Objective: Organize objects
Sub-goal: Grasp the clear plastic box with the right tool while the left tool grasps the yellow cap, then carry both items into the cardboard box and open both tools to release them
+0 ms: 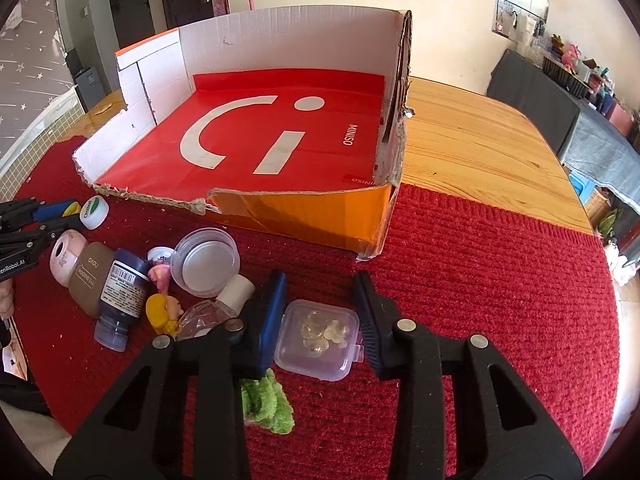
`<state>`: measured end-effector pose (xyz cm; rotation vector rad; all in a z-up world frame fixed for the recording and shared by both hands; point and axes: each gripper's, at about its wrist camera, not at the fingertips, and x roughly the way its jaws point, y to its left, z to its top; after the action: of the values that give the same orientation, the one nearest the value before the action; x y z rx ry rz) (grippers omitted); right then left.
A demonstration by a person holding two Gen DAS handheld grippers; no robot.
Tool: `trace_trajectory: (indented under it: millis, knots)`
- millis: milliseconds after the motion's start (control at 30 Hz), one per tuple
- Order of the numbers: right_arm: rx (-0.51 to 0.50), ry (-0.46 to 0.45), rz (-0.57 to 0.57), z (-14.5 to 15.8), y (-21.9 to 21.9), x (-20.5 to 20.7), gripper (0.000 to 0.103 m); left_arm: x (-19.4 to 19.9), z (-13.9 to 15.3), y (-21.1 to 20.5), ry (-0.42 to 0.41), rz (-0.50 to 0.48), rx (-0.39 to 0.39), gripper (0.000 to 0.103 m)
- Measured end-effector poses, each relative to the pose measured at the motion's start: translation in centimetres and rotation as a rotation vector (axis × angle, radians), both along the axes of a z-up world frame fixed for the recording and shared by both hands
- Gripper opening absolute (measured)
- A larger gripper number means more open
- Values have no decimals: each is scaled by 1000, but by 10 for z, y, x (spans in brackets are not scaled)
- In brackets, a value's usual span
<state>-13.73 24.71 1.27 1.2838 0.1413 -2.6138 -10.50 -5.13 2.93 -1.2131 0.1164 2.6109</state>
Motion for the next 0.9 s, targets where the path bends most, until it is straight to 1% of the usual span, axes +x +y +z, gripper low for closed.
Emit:
trace_trajectory:
  millis: [133, 267, 500, 733, 900]
  knots:
    - [-18, 12, -4, 4, 3, 5, 33, 1, 3, -1, 2, 6, 4, 31]
    - [-24, 22, -7, 9, 4, 7, 33, 5, 12, 0, 26, 9, 8, 31]
    - [-41, 70, 5, 27, 1, 12, 33, 9, 26, 3, 64, -1, 11, 31]
    - [-49, 76, 13, 30, -2, 12, 33, 10, 31, 7, 72, -8, 11, 31]
    - [-62, 103, 31, 43, -5, 14, 33, 5, 46, 13, 99, -30, 21, 31]
